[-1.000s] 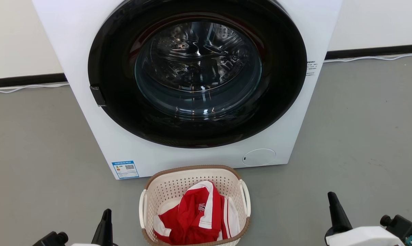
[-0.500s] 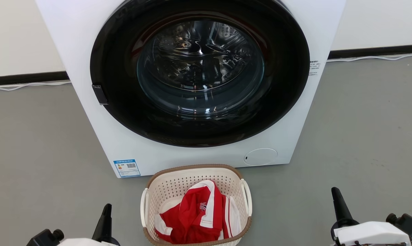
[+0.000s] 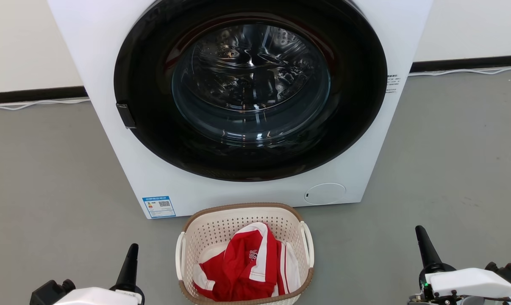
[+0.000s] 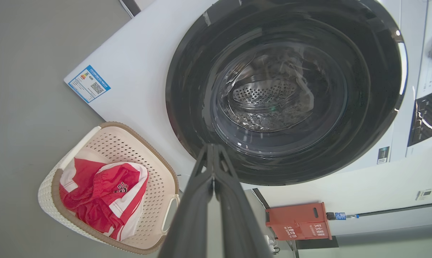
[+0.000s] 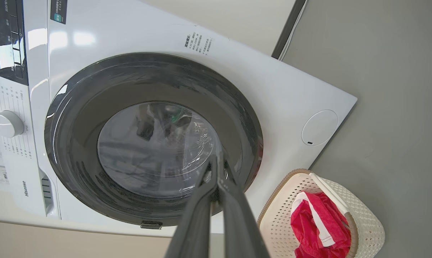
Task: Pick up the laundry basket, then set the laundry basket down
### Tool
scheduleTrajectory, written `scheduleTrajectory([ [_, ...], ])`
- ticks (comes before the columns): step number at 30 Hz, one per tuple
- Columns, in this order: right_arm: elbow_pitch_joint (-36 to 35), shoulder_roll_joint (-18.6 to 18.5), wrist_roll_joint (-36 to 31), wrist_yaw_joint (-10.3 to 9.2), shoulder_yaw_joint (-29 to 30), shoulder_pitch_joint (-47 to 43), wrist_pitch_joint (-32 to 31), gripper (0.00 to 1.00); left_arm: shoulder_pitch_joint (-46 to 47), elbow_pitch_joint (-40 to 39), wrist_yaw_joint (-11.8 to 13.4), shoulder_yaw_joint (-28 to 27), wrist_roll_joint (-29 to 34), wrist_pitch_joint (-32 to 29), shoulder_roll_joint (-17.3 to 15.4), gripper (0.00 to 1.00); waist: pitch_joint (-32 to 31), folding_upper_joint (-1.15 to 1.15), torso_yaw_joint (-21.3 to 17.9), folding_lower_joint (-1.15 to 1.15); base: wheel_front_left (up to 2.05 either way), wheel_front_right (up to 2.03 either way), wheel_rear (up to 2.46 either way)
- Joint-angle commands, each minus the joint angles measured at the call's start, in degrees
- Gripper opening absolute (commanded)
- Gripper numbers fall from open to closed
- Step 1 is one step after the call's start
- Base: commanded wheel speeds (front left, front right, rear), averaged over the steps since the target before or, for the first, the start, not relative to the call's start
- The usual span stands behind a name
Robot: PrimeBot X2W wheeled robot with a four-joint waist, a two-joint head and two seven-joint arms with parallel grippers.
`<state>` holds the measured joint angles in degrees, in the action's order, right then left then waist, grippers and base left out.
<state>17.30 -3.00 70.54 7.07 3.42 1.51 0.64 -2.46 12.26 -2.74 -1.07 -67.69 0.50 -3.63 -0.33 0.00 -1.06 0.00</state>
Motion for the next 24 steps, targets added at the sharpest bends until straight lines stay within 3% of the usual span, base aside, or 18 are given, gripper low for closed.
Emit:
scheduleTrajectory([
  [1, -1.8, -0.6, 1.6, 0.30, -0.7, 2.8, -0.6, 0.00, 3.4, -1.1, -0.8, -1.6, -1.7, -0.4, -0.2, 0.00, 0.0, 0.00, 0.0, 0.00, 0.00, 0.00, 0.00],
  [24, -2.8, -0.5, 15.4, 0.38, 1.3, 4.0, -4.5, 0.00, 6.9, 0.8, -3.4, -3.6, -17.3, -4.3, 0.0, 0.00, 0.3, 0.00, 0.7, 0.00, 0.00, 0.00, 0.00],
])
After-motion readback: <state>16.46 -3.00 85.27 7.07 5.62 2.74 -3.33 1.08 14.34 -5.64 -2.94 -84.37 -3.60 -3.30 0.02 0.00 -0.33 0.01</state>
